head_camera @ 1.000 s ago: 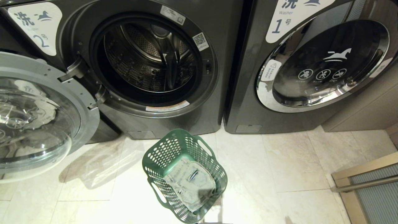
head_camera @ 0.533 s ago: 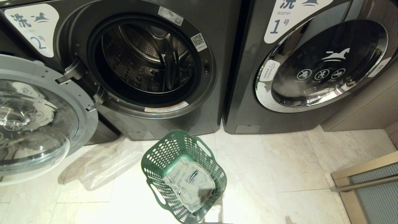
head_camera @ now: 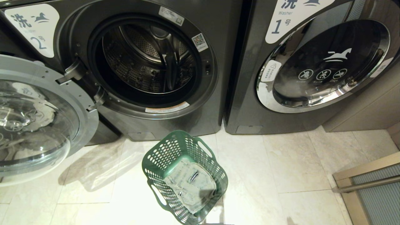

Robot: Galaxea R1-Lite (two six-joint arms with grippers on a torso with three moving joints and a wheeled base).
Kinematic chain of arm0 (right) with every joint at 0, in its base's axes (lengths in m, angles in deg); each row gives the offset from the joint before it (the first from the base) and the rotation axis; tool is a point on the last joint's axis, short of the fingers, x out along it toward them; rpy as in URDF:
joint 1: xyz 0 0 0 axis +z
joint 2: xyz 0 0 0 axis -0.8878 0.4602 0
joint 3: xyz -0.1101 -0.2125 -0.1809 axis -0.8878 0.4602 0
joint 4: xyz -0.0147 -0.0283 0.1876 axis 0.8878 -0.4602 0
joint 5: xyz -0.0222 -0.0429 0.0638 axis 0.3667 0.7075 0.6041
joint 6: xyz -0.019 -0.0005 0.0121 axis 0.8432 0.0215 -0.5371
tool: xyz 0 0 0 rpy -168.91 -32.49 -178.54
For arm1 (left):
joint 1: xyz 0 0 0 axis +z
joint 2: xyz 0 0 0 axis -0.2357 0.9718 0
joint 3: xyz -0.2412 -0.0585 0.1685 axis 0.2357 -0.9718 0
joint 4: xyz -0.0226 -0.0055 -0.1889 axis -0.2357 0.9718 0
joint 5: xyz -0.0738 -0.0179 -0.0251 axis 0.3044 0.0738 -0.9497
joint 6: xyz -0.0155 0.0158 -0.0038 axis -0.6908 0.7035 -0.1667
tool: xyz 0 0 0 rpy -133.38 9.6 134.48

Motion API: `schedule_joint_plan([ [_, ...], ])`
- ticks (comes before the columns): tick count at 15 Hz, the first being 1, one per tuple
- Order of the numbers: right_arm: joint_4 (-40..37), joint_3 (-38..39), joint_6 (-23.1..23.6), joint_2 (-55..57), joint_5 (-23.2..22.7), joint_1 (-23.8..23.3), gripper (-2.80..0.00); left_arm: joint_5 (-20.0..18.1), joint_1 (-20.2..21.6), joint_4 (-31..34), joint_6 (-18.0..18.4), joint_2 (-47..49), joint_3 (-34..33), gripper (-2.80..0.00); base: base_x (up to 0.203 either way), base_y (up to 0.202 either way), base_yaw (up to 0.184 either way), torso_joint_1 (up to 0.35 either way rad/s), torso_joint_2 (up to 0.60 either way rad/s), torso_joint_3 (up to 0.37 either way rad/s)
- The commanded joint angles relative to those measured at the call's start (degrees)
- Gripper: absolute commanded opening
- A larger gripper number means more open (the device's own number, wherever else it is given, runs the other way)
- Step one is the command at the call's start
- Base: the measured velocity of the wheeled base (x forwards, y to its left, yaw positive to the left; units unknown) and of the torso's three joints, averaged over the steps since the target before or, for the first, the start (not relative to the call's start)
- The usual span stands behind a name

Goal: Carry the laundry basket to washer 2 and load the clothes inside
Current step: Place the clothes into the washing machine

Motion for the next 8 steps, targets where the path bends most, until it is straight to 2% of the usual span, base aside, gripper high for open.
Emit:
schedule_joint_plan([
  [1,0.0,0.0,0.1,0.0,-0.1,0.0,-2.80,0.0,0.0,0.0,0.0,0.1,0.0,-2.80,0.000,0.000,0.000,0.000,0.00,0.000],
  [8,0.0,0.0,0.1,0.0,0.0,0.0,-2.80,0.0,0.0,0.0,0.0,0.1,0.0,-2.80,0.000,0.000,0.000,0.000,0.00,0.000],
])
